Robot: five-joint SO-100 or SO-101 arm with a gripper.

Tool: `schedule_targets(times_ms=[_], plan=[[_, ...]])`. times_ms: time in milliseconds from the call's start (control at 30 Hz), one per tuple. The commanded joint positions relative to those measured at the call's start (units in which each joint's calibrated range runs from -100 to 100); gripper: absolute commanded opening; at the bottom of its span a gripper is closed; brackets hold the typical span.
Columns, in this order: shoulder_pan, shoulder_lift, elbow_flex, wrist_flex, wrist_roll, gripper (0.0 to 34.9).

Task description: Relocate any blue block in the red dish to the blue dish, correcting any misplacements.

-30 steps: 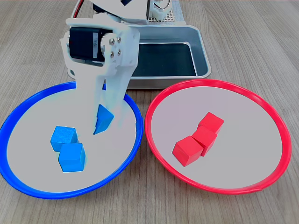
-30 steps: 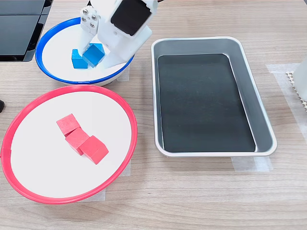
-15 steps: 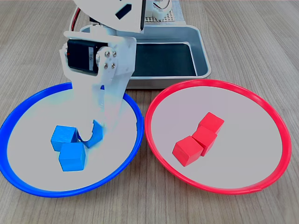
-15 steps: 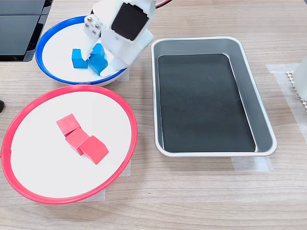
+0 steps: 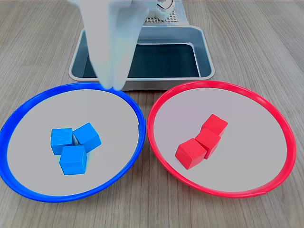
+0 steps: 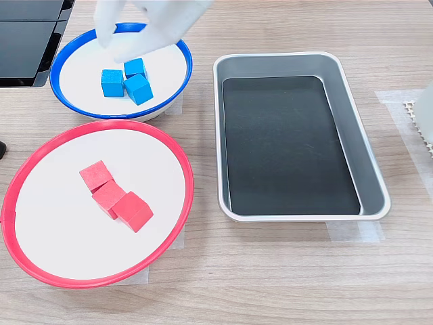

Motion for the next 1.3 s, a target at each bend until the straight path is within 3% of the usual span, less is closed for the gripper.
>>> schedule_targets(times_ms=[0, 133, 233, 333, 533, 733, 1267], plan=[[-1.9, -10.9, 1.5, 0.1, 1.0, 0.0], [-5.6, -24.7, 13.9, -2.0, 3.1, 0.0], [-8.7, -39.9, 32.4, -8.5, 4.3, 0.0], [-10.4, -48.8, 40.6, -8.4, 4.5, 0.0], [-9.5, -72.8, 61.2, -4.2, 4.6, 0.0], [-5.6, -90.7, 73.7, 5.6, 4.0, 0.0], [-3.2, -103.7, 82.6, 16.1, 3.7, 0.0]])
